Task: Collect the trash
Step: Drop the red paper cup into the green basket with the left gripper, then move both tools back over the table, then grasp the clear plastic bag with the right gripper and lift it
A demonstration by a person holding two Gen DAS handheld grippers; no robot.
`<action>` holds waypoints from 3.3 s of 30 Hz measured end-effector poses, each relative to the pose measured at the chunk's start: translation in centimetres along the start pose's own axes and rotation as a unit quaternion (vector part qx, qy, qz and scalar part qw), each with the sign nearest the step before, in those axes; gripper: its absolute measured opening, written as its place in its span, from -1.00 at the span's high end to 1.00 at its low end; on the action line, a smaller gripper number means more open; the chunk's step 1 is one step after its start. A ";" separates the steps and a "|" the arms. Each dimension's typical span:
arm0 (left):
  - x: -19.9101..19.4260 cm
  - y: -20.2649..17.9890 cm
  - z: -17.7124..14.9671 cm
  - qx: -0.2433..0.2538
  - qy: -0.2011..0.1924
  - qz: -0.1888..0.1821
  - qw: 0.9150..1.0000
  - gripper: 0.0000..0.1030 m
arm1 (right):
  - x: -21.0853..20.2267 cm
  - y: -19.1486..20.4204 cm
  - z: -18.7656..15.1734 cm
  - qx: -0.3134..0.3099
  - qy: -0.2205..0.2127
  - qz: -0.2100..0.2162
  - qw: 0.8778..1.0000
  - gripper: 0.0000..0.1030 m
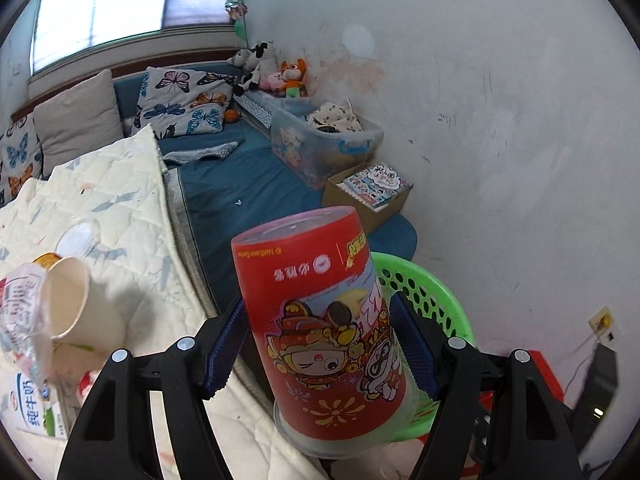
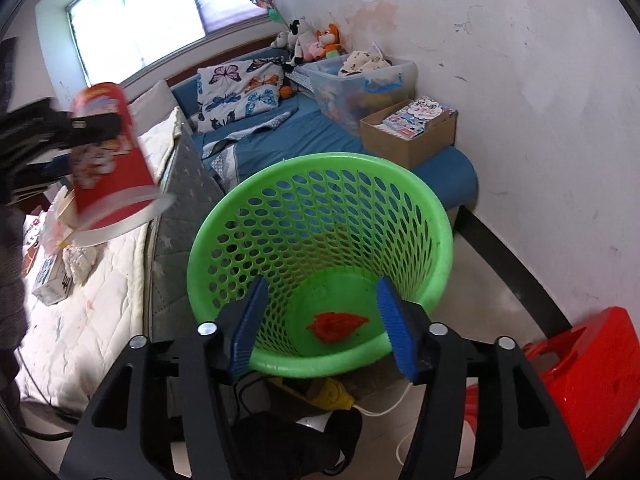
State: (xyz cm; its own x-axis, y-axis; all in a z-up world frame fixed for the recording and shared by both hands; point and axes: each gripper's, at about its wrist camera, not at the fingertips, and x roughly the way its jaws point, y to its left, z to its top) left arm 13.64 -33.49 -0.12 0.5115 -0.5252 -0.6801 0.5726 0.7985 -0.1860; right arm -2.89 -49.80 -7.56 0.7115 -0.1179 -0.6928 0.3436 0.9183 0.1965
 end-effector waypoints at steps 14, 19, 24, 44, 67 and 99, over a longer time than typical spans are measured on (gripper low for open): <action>3.3 -3.1 -0.9 0.029 0.017 -0.004 0.999 -0.33 | -2.2 -1.3 -1.9 0.012 -0.007 0.001 1.000 -0.32; 1.8 -2.5 -1.2 0.033 0.007 -0.001 0.999 -0.33 | -2.4 -0.8 -2.0 0.008 -0.007 0.006 1.000 -0.33; -0.8 -0.8 -1.9 0.030 0.000 0.019 0.999 -0.33 | -2.8 0.6 -1.9 -0.002 -0.010 0.015 1.000 -0.42; -12.6 13.3 -5.5 -0.046 -0.055 0.162 0.984 -0.39 | -3.1 12.0 0.6 -0.083 -0.017 0.111 0.990 -0.49; -19.5 27.2 -12.0 -0.160 -0.062 0.235 0.957 -0.48 | 2.2 30.9 5.9 -0.205 -0.007 0.207 0.957 -0.21; -15.4 26.3 -12.3 -0.027 -0.009 0.152 0.988 -0.62 | 5.8 34.0 7.3 -0.247 0.002 0.203 0.947 0.32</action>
State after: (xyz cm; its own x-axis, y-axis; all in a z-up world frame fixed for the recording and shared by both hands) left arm 12.94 -0.81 -3.28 0.6667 -0.2626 -0.6976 0.3550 0.9348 -0.0126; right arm 17.39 -21.98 0.17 0.7214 0.2839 -0.6317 -0.2877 0.9525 0.0996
